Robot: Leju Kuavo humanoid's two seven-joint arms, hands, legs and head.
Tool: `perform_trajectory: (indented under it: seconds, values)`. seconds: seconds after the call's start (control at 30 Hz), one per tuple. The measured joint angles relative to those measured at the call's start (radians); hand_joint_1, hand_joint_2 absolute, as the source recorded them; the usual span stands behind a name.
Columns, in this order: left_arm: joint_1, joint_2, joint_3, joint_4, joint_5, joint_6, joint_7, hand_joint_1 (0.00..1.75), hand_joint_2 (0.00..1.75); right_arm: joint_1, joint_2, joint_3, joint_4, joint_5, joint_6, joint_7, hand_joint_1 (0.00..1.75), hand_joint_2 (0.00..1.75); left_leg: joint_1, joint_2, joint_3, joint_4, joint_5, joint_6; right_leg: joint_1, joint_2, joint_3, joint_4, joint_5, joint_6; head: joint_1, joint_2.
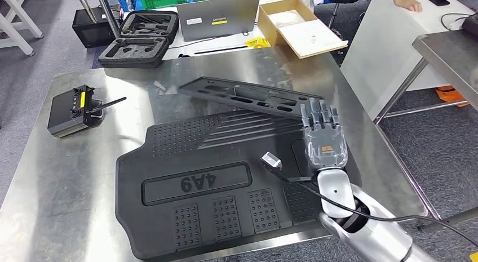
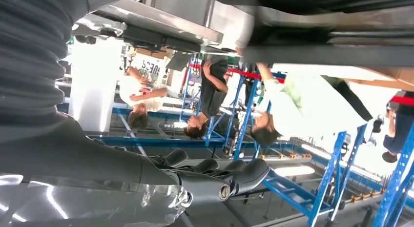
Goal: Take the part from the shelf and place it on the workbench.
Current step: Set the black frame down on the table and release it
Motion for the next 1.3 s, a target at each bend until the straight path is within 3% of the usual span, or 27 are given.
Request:
perform_trajectory:
  seconds: [0.07,0.2,0.27,0.4,0.53,0.73,0.8,0.97,1.17,1.3]
  values:
    - [0.001,0.000,0.000,0.000,0.001,0.000,-0.002,0.00,0.00,0.010,-0.001,-0.012,-0.022,-0.001,0.026,-0.002,0.00,1.75,0.000,0.000,0.000,0.000,0.000,0.000,0.000,0.000,0.000,0.000,0.000,0.000,0.000,0.000]
    - [0.005,0.001,0.000,0.000,0.003,0.000,-0.004,0.00,0.00,0.027,-0.001,-0.032,-0.063,0.001,0.044,-0.001,0.00,0.00,0.000,0.000,0.000,0.000,0.000,0.000,0.000,0.000,0.000,0.000,0.000,0.000,0.000,0.000]
    - [0.005,0.001,0.000,0.000,0.003,0.000,-0.005,0.00,0.00,0.036,-0.001,-0.043,-0.084,0.008,0.039,0.004,0.00,0.00,0.000,0.000,0.000,0.000,0.000,0.000,0.000,0.000,0.000,0.000,0.000,0.000,0.000,0.000]
    - [0.005,0.001,0.000,0.000,0.003,0.000,-0.007,0.00,0.00,0.057,-0.001,-0.068,-0.121,0.032,-0.003,0.014,0.00,1.75,0.000,0.000,0.001,0.000,0.000,0.000,0.000,0.000,0.001,0.000,0.000,0.000,0.000,0.000]
    - [0.005,0.001,0.000,0.000,0.002,0.001,-0.007,0.00,0.00,0.090,-0.001,-0.101,-0.152,0.058,-0.164,0.016,0.00,1.75,0.000,0.000,0.001,0.000,0.000,0.000,0.000,0.000,0.001,0.000,0.000,0.000,0.000,0.000]
    - [0.001,0.001,0.000,0.000,-0.014,0.012,0.001,0.00,0.00,0.157,0.005,-0.182,-0.189,0.088,-0.622,0.004,0.00,1.75,0.000,0.000,0.001,0.000,-0.001,0.001,0.000,0.000,0.001,-0.001,0.000,0.000,0.000,0.000]
    - [-0.001,0.001,0.000,0.000,-0.018,0.014,0.002,0.00,0.00,0.171,0.011,-0.205,-0.198,0.086,-0.726,-0.004,0.00,1.75,0.000,0.000,0.001,0.000,-0.001,0.001,0.000,0.000,0.002,-0.001,0.000,0.000,0.000,0.000]
    - [-0.005,0.001,0.000,0.000,-0.020,0.015,0.004,0.00,0.00,0.191,0.029,-0.243,-0.221,0.043,-0.779,-0.058,0.00,1.75,0.000,0.000,0.003,0.000,-0.001,0.000,0.000,0.000,0.004,-0.001,0.000,0.000,0.000,0.000]
    - [-0.003,0.001,0.000,0.000,-0.007,0.033,0.000,0.00,0.00,0.219,0.160,-0.320,-0.274,-0.281,-0.780,-0.534,0.00,1.75,0.000,0.000,0.005,-0.001,-0.001,0.000,0.000,0.000,0.005,-0.001,-0.001,0.000,0.000,0.000]
    - [0.004,0.000,0.005,0.000,0.013,0.095,-0.004,0.00,0.00,0.236,0.236,-0.359,-0.280,-0.289,-0.780,-0.570,0.00,1.75,0.000,0.000,0.006,-0.002,-0.001,0.000,0.000,0.000,0.005,-0.001,-0.001,0.000,0.000,0.000]
